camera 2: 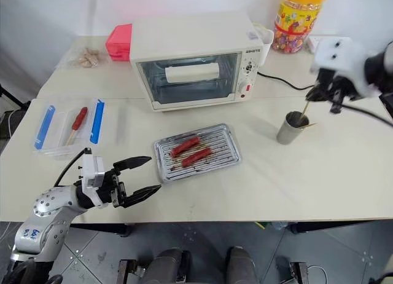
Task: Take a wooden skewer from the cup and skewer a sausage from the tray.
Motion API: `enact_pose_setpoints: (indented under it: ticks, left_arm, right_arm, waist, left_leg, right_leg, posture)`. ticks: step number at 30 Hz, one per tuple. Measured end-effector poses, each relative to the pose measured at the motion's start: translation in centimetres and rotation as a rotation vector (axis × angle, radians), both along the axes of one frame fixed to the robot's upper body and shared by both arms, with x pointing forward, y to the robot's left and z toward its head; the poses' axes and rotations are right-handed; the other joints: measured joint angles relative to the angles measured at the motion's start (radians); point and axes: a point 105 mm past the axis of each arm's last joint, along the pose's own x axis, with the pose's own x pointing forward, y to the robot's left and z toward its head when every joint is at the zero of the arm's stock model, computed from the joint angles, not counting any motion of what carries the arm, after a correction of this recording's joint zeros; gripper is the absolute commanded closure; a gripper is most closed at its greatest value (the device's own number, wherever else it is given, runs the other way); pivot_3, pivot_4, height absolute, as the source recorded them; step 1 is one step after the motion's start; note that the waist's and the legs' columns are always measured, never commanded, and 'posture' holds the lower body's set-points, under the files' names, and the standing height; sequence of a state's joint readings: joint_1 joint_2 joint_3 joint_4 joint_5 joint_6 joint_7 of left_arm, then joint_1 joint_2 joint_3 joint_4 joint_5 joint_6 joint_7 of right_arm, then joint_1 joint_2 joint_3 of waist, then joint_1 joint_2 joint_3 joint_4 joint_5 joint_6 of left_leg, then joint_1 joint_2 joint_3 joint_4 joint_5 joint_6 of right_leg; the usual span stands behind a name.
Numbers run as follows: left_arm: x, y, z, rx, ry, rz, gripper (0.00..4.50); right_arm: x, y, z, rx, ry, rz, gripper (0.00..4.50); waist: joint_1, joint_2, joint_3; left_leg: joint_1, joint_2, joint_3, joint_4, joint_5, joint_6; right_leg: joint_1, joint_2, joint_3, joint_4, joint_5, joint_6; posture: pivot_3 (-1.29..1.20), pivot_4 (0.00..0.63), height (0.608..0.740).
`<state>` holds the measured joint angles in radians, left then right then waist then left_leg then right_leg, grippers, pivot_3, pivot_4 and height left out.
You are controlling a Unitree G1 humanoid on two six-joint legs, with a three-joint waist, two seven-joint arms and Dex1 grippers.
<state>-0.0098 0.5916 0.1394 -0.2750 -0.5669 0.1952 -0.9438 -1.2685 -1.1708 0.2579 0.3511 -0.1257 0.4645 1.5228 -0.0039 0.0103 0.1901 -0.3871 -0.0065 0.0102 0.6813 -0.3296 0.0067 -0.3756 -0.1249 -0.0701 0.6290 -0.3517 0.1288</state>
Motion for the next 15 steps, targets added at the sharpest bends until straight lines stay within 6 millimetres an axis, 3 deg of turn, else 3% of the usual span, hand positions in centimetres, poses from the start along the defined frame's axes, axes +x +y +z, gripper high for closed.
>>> enact_pose_setpoints:
  ticks: [8, 13, 15]
  left_arm:
    - [0.4, 0.1, 0.2, -0.001, -0.002, -0.012, 0.0]
    - [0.4, 0.2, 0.2, -0.015, 0.012, 0.0, 0.0]
    - [0.5, 0.6, 0.4, -0.034, 0.019, 0.017, 0.0]
  right_arm:
    - [-1.7, 1.7, 3.5, 0.176, -0.024, 0.11, 4.49]
    - [-2.8, 4.4, 2.0, 0.379, 0.115, 0.262, 4.49]
    - [-3.2, 6.6, 0.6, 0.528, 0.209, 0.405, 4.49]
  waist:
    - [0.002, 0.0, 0.0]
    - [0.002, 0.0, 0.0]
    - [0.002, -0.001, 0.0]
  left_leg:
    - [0.0, 0.0, 0.0, 0.0, 0.0, 0.0]
    - [0.0, 0.0, 0.0, 0.0, 0.0, 0.0]
    - [0.0, 0.001, -0.001, 0.001, 0.0, 0.0]
  right_leg:
    - [0.0, 0.0, 0.0, 0.0, 0.0, 0.0]
    - [0.0, -0.002, 0.0, 0.0, 0.0, 0.0]
    - [0.001, -0.003, -0.001, 0.001, 0.0, 0.0]
  posture:
    - [0.0, 0.15, 0.74]
    - [0.0, 0.15, 0.74]
    - [0.0, 0.15, 0.74]
